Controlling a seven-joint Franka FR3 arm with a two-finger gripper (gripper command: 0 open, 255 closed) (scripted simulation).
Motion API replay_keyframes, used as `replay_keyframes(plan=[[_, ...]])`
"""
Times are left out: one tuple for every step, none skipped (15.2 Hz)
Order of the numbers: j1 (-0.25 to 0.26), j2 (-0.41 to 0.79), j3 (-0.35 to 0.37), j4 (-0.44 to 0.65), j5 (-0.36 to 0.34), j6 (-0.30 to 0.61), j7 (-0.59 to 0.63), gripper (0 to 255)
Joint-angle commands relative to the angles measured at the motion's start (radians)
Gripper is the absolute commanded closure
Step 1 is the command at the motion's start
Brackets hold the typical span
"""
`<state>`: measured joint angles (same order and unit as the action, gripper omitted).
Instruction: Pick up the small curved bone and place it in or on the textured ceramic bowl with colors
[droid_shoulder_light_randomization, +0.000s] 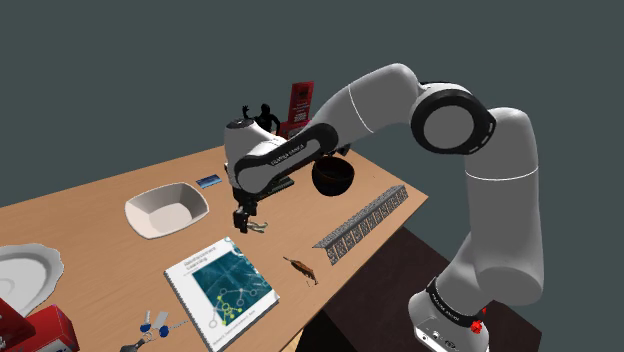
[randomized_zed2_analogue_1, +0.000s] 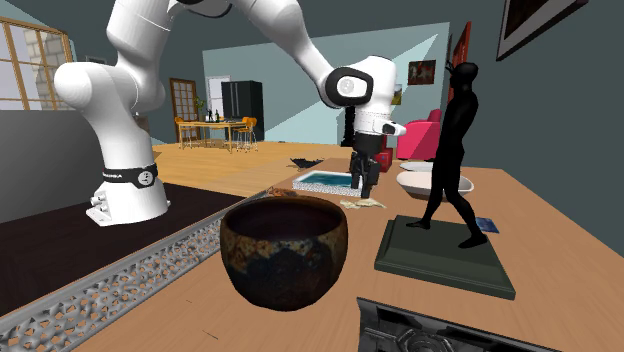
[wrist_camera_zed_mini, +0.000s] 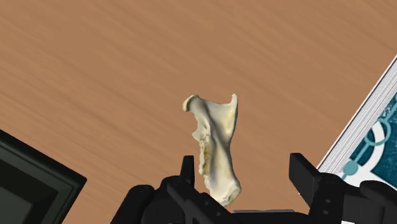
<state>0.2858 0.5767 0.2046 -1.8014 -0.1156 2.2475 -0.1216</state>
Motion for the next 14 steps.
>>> replay_keyframes(plan=[[-0.053,0.011,0.020,0.072,0.059,-0.157,-0.078,0],[-0.077,0.025,0.026,0.123,0.084,-0.244,-0.111,0],[-0.076,0.029,0.025,0.115,0.083,-0.232,-0.111,0],[-0.076,0.033,0.025,0.108,0.082,-0.220,-0.110,0],[-0.075,0.038,0.024,0.100,0.081,-0.209,-0.110,0],[-0.075,0.042,0.024,0.092,0.080,-0.197,-0.109,0],[-0.074,0.047,0.023,0.085,0.080,-0.185,-0.109,0],[-0.073,0.052,0.023,0.079,0.079,-0.174,-0.108,0],[-0.072,0.057,0.022,0.072,0.078,-0.162,-0.107,0],[-0.072,0.060,0.022,0.068,0.077,-0.155,-0.107,0],[-0.072,0.059,0.022,0.068,0.077,-0.155,-0.107,0],[-0.072,0.060,0.022,0.068,0.077,-0.155,-0.107,0],[-0.072,0.060,0.022,0.068,0.077,-0.155,-0.107,0],[-0.072,0.060,0.022,0.068,0.077,-0.155,-0.107,0]])
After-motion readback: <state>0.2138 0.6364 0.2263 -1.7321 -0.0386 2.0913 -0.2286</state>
